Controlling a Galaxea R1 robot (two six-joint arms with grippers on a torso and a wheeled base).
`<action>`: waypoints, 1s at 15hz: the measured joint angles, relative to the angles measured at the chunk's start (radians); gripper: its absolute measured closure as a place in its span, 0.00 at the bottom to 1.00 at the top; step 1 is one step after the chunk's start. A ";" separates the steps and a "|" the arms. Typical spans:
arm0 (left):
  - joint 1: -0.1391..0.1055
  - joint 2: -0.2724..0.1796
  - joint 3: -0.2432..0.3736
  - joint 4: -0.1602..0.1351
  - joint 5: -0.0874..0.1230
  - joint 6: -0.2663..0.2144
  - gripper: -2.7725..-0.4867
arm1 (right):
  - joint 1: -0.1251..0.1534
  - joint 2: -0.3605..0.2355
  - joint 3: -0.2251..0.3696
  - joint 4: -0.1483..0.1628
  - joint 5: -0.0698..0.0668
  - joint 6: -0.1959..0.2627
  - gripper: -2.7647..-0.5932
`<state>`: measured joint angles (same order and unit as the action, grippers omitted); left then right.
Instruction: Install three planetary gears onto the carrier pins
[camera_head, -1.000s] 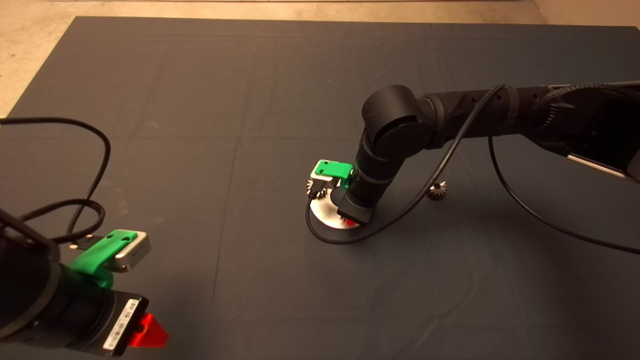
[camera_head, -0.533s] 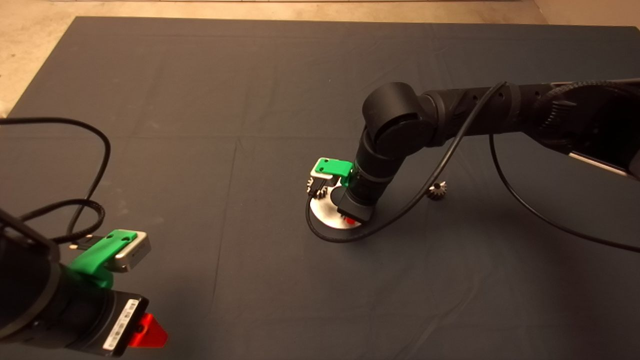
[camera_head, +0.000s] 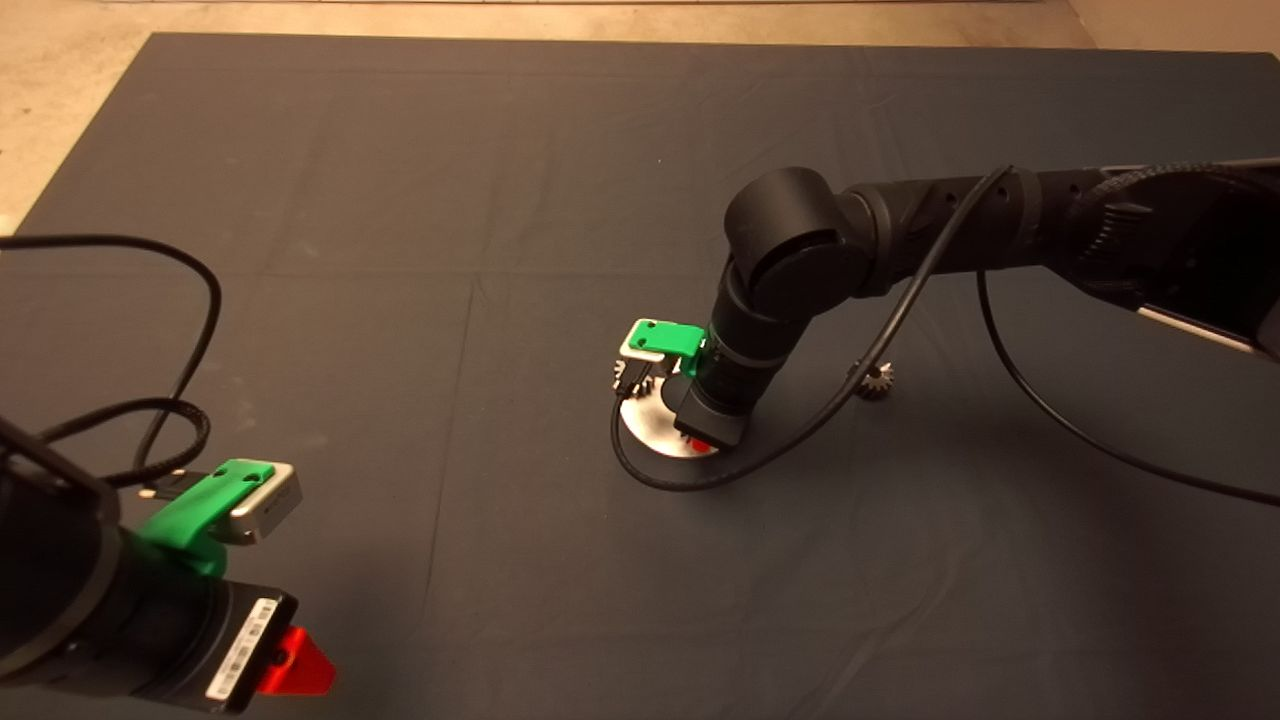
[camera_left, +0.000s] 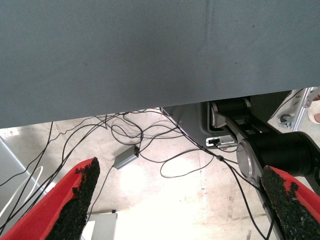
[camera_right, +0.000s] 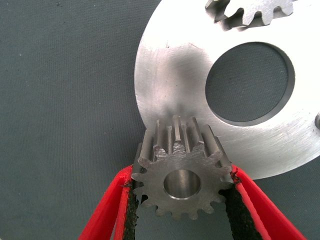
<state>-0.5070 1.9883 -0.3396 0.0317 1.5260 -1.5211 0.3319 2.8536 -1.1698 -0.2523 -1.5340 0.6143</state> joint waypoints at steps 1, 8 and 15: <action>0.000 0.000 0.000 0.000 0.000 0.000 0.20 | -0.001 0.000 0.001 0.000 0.000 0.000 0.79; 0.000 0.000 0.000 0.000 0.000 0.000 0.20 | -0.008 -0.001 0.002 0.000 0.000 0.000 0.79; 0.003 0.000 0.000 -0.001 0.000 0.000 0.20 | -0.009 -0.014 0.002 -0.001 0.000 0.000 0.79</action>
<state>-0.5045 1.9887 -0.3396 0.0306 1.5255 -1.5206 0.3232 2.8394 -1.1681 -0.2534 -1.5338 0.6143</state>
